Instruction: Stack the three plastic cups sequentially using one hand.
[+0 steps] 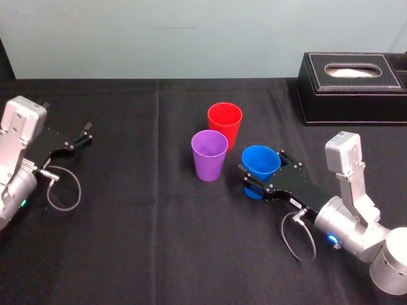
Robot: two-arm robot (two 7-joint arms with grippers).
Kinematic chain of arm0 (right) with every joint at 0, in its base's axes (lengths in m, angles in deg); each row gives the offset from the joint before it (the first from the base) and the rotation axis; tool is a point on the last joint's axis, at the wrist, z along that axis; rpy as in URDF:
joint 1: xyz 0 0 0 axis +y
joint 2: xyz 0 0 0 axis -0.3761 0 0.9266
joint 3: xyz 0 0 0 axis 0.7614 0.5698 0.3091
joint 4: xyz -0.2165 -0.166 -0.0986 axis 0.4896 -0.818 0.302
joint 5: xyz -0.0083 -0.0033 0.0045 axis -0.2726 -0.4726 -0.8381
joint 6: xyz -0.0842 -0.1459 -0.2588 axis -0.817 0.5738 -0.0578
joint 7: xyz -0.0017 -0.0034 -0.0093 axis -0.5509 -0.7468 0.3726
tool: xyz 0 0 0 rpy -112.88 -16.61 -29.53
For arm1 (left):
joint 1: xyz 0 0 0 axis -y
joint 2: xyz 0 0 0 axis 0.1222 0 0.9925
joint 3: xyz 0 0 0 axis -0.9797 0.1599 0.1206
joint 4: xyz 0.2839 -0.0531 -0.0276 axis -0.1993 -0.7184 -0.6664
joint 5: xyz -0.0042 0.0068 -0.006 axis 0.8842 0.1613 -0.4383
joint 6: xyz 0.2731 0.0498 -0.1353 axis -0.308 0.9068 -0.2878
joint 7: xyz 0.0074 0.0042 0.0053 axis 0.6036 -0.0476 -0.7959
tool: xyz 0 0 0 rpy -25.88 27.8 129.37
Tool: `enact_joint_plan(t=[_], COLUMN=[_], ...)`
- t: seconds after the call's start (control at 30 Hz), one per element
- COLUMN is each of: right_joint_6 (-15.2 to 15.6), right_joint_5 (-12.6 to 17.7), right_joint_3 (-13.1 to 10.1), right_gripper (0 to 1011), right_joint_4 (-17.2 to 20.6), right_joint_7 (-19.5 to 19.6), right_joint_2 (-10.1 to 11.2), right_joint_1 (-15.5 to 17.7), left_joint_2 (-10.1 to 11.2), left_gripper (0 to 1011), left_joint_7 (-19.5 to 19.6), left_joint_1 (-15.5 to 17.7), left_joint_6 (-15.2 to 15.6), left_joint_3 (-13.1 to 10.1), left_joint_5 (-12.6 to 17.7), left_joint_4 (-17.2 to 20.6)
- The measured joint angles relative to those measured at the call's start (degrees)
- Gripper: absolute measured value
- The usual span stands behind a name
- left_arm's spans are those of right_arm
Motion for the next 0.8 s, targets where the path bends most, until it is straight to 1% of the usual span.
enact_joint_plan(t=[0.2,0.43,0.53,0.63,0.73,0.8], right_joint_6=[0.4,2.4,3.7,5.7,6.7,7.8], right_joint_5=[-0.1,1.3,2.0,3.0,3.3,3.6], right_joint_3=[-0.1,-1.2,-1.5,-1.6,-1.4,-1.0], right_gripper=[758,734,734,734,734,734], right_joint_4=[0.2,2.2,3.4,4.4,4.5,4.3], right_joint_7=[0.3,0.3,0.3,0.3,0.3,0.4], right_joint_2=[0.0,-0.1,0.0,-0.1,-0.3,-0.6], right_joint_1=[-0.2,-1.3,-2.3,-4.1,-5.5,-7.1], left_joint_2=[0.0,0.0,0.0,0.0,0.0,0.0], left_gripper=[1005,1005,1005,1005,1005,1005], left_joint_7=[0.0,0.0,0.0,0.0,0.0,0.0], left_joint_1=[0.0,0.0,0.0,0.0,0.0,0.0], left_joint_6=[0.0,0.0,0.0,0.0,0.0,0.0], left_joint_3=[0.0,0.0,0.0,0.0,0.0,0.0], left_joint_5=[0.0,0.0,0.0,0.0,0.0,0.0], left_joint_4=[0.0,0.0,0.0,0.0,0.0,0.0])
